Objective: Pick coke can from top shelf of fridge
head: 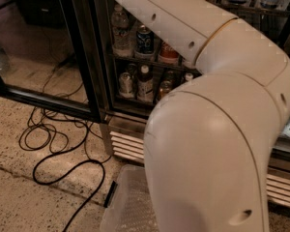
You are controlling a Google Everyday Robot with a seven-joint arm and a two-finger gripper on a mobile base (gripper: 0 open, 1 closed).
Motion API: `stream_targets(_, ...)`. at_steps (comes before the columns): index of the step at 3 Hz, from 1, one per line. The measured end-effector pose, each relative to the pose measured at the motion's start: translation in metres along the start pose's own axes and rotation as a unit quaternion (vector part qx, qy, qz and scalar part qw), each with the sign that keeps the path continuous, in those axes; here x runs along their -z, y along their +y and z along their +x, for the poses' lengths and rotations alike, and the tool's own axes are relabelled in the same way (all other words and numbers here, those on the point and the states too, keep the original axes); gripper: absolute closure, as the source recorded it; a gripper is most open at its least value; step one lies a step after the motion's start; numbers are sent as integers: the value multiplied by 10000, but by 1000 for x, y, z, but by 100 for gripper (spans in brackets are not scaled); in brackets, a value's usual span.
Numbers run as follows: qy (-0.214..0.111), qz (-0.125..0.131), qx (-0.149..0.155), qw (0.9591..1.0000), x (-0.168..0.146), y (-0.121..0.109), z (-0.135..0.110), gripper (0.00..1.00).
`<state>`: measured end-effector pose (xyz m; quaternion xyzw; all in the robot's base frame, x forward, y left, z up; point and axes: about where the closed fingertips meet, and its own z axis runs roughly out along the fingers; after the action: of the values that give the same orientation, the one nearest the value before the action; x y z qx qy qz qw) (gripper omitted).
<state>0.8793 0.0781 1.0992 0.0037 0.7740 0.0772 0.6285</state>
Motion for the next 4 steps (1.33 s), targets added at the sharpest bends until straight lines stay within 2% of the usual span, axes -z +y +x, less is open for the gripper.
stream_targets(1, 29, -85, 2, 10000, 3, 4, -3, 100)
stream_targets(3, 220, -687, 51, 9974, 33, 32, -28, 100)
stream_targets(4, 931, -770, 126, 9926, 52, 22, 3, 100)
